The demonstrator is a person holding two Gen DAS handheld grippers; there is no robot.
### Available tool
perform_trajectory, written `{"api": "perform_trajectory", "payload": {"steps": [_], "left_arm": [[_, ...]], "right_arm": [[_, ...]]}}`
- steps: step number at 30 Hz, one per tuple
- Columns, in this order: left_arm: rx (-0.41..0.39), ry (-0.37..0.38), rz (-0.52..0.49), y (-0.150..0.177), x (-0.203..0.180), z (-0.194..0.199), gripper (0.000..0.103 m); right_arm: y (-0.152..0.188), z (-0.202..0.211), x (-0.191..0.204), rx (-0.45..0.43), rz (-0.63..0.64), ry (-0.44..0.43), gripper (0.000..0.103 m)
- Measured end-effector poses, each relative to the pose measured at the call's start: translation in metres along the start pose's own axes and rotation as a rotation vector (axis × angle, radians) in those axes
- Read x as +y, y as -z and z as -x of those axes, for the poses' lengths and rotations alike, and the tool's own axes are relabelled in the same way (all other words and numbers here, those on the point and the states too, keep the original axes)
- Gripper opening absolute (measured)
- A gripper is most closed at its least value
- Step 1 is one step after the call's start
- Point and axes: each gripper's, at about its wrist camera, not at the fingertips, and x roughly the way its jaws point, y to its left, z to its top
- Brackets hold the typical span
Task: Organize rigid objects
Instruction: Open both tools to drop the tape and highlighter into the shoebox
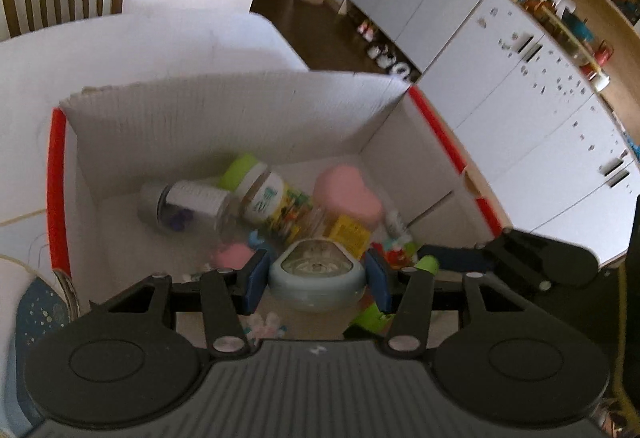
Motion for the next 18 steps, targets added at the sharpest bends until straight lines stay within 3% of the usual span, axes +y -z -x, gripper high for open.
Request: {"api": "perform_trajectory", "payload": {"steps": [18], "left_arm": [[0.181,-0.055,-0.033,0.005,0.002,-0.032,0.052]], "right_arm": [[-0.003,-0.018,-0.007,0.082,-0.011,-0.025,0.081]]}}
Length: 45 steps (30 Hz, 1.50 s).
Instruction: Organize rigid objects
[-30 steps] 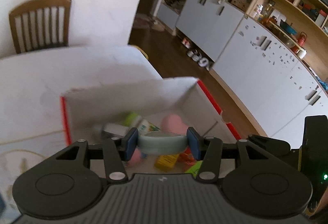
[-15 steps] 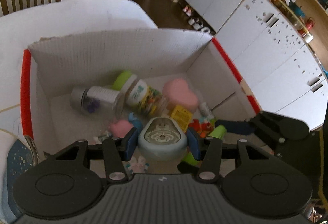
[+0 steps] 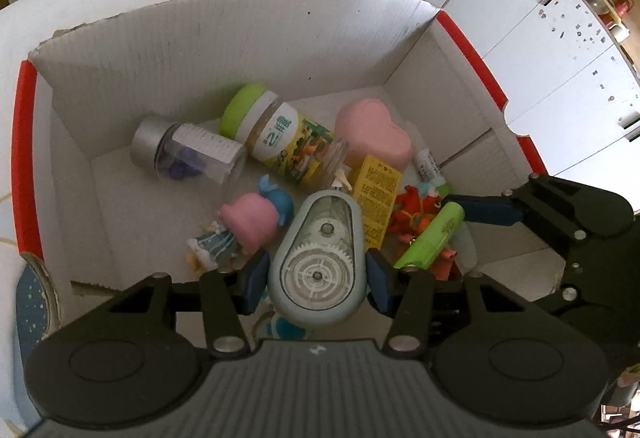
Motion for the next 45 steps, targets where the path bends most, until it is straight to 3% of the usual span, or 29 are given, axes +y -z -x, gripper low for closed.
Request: {"api": "perform_trajectory", "payload": {"steps": [10,17,33,45], "left_arm": [[0.002,-0.039,-0.013,0.004,-0.004,0.007,0.055],[-0.064,-0.050,-0.050,0.014,-0.011,0.030,0.057],[-0.262,-0.084,-0.098,0.044,-0.023,0.098,0.058],[-0.382,-0.079,-0.116,0.075,-0.012,0.149,0.065]], "right_arm": [[0.004,0.014,-0.004,-0.001,-0.035,-0.045,0.084],[0.011,0.033,-0.004,-0.040,-0.048,-0.027,0.090],[0.024,0.082,0.004,-0.147,-0.089,-0.003,0.090],[0.029,0.121,0.038,-0.265,-0.095,0.037,0.093]]}}
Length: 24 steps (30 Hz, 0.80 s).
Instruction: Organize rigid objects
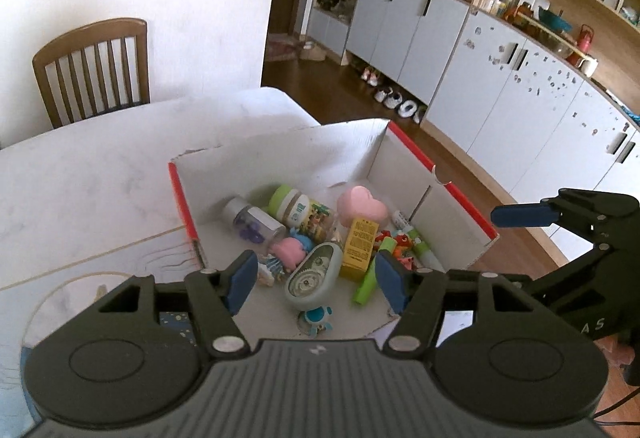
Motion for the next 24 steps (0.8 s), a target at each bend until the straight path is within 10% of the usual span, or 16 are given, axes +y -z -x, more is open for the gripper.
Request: {"api": "perform_trajectory", "payload": {"steps": [13,24], "left_arm": [[-0.060,-0.001,-0.003,0.023,0.023,0.049,0.093],[-0.085,0.010,-0.038,0.041,0.027,0.074,0.094]], "right_arm": [[0.013,0.047,0.041,-0.182,-0.064,0.077,0.103],[0.031,0.070,0.066,-0.276,-0.140,0.117,0.103]]}}
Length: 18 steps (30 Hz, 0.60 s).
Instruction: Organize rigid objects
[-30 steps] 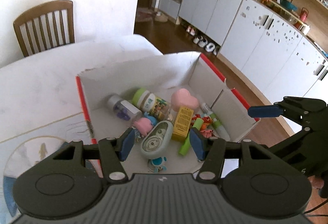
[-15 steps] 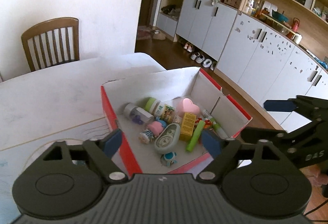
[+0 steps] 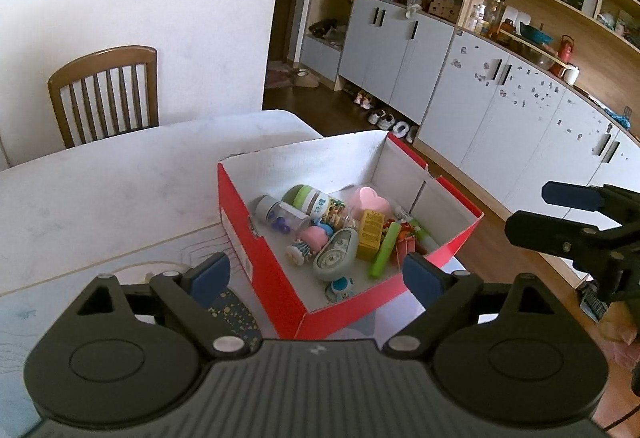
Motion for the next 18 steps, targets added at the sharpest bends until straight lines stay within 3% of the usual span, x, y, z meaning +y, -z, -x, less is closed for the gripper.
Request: {"api": "perform_trajectory", "payload": {"steps": [18], "left_arm": [[-0.036,0.025,-0.082,0.010,0.003,0.027,0.094]], "right_arm": [[0.018,0.021,0.035,-0.031,-0.024,0.042,0.103]]}}
